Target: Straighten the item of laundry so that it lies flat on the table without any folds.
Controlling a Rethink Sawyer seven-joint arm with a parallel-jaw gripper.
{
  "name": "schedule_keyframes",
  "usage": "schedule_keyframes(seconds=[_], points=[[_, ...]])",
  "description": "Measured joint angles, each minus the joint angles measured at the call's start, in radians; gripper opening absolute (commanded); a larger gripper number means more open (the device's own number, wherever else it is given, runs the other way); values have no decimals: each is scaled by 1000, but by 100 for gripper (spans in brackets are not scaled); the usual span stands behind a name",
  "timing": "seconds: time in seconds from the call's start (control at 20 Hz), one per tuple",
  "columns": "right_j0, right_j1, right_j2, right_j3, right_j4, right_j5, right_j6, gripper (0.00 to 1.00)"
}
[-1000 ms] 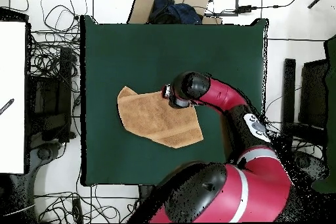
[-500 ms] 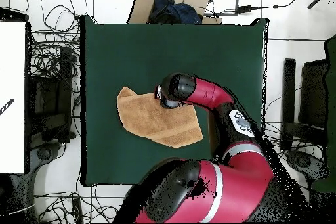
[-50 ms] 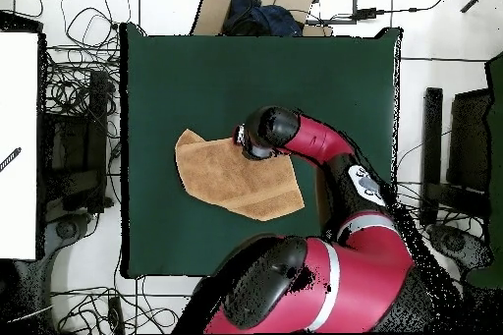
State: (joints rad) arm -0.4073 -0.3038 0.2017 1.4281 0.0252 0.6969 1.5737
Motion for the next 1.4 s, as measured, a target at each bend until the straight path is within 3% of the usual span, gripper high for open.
schedule_keyframes(seconds=[1.4], points=[[-4, 6, -7, -3, 18, 3, 0, 100]])
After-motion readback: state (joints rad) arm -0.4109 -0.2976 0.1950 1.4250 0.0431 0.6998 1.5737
